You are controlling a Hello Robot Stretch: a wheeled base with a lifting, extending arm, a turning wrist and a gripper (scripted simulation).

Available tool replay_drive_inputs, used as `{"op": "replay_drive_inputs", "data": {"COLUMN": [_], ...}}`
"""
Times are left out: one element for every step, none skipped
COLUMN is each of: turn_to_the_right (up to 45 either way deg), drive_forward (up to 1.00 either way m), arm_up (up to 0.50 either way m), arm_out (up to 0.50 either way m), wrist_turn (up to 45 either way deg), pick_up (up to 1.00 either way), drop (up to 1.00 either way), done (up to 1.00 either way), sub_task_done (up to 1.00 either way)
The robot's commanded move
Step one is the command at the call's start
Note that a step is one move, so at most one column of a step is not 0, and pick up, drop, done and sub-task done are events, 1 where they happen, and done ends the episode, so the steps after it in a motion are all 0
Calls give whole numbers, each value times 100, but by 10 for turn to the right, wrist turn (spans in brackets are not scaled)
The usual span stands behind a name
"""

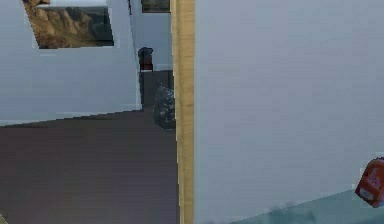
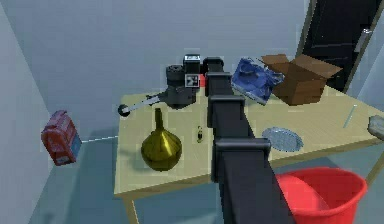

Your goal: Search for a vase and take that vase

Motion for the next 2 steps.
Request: {"op": "replay_drive_inputs", "data": {"turn_to_the_right": [0, 0], "drive_forward": [0, 0], "arm_up": [0, -28], "arm_out": [0, 0], "wrist_turn": [90, 0], "pick_up": [0, 0], "drop": [0, 0], "done": [0, 0], "sub_task_done": [0, 0]}}
